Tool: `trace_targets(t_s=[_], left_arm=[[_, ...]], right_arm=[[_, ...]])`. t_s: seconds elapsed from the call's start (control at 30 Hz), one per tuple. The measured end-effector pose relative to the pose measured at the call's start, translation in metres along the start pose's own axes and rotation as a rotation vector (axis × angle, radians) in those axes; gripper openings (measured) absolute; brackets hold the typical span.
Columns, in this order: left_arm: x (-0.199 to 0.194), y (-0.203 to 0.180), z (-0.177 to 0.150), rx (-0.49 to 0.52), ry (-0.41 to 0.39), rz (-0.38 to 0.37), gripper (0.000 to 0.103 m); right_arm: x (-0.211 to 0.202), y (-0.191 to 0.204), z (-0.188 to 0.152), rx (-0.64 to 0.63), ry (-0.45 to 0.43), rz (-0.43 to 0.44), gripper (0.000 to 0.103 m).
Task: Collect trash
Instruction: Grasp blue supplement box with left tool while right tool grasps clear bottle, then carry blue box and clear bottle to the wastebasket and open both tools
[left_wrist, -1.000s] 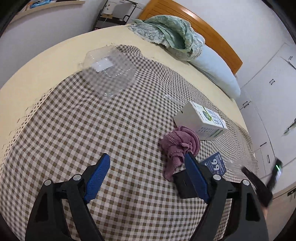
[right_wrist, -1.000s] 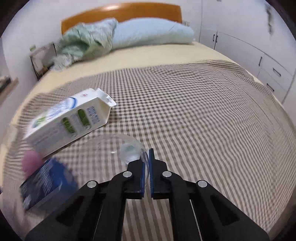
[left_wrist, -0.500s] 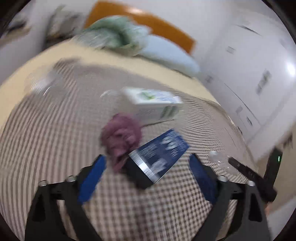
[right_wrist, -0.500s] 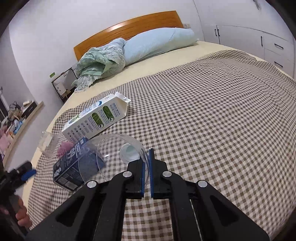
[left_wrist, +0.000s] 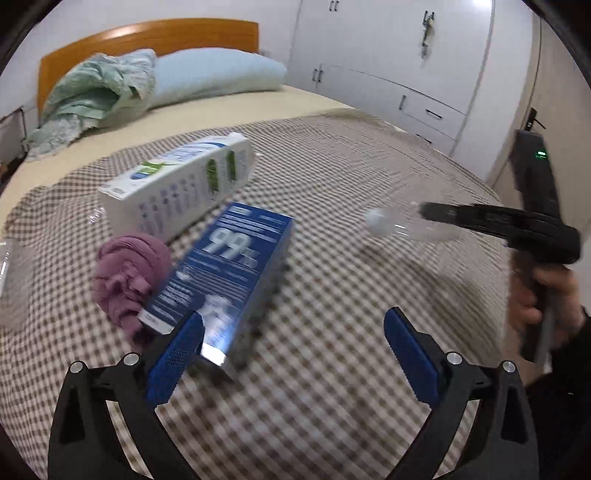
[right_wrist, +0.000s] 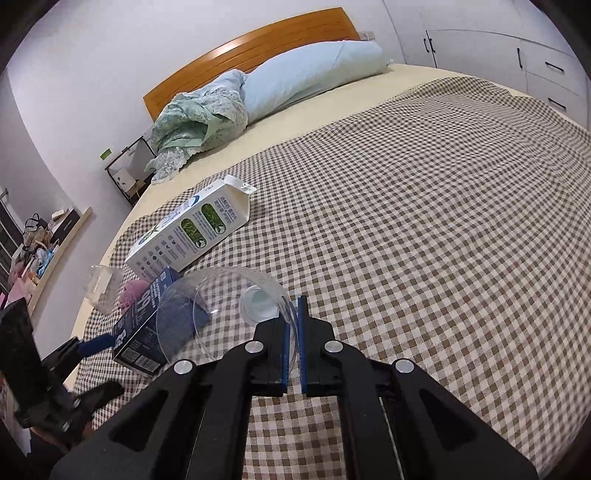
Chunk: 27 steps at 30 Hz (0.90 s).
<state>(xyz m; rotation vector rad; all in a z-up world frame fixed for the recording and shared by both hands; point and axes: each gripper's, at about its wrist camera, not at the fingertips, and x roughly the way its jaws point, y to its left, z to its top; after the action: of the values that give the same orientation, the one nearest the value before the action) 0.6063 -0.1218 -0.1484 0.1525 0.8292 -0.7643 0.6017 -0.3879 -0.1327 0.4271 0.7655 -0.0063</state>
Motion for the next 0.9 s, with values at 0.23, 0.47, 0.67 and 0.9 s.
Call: trace_targets(t_s=[0.23,0.47,0.67,0.9], left_arm=[[0.004,0.038,-0.002,-0.060,-0.092,0.191,0.096],[0.022,0.052,-0.011,-0.229,0.018,-0.072,0.092],[0.018,-0.009,-0.011,0.099,-0.005,-0.028,0.094],[0.055,0.007,0.002,-0.041,0.089,0.134,0.094]], right_arm=[[0.003,0.004,-0.001,-0.017,0.004,-0.003,0.004],[0.011,0.004,-0.004,-0.027,0.029,-0.020,0.004],[0.012,0.000,-0.003,-0.017,0.030,-0.035,0.004],[0.013,0.002,-0.004,-0.033,0.029,-0.042,0.004]])
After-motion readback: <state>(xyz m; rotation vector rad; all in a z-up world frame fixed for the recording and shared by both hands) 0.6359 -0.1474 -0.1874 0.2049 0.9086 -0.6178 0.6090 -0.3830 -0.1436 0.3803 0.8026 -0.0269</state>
